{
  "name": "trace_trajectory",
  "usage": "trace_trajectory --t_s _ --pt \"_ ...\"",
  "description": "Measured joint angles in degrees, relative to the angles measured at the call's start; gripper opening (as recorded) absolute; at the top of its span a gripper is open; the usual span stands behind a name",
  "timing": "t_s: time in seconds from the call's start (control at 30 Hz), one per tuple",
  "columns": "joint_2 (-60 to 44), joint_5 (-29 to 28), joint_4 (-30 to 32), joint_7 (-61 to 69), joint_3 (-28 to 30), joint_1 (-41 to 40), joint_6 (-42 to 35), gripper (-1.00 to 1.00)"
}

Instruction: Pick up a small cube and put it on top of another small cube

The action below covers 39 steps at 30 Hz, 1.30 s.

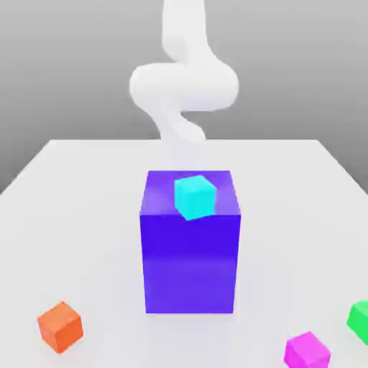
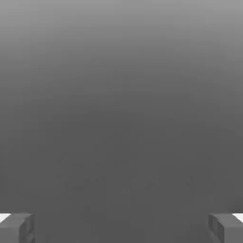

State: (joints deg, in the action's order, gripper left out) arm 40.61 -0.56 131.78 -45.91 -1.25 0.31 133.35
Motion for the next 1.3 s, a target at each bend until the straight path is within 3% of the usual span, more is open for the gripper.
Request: trace_trajectory --t_s 0.6,0.97,1.1,1.13,1.3 --pt "-37.74 -5.86 -0.02 -1.8 -8.31 3.78 11.32 0.0" --pt "-60.48 -8.51 -0.14 -2.3 -10.27 8.49 18.5 0.0" --pt "-68.78 -10.89 -1.72 -3.97 -8.01 10.69 24.24 0.0" --pt "-70.2 -11.32 -2.03 -4.29 -7.5 11.12 25.33 -1.0" --pt "-70.2 -11.34 -2.03 -4.31 -7.52 11.11 25.34 -1.0"
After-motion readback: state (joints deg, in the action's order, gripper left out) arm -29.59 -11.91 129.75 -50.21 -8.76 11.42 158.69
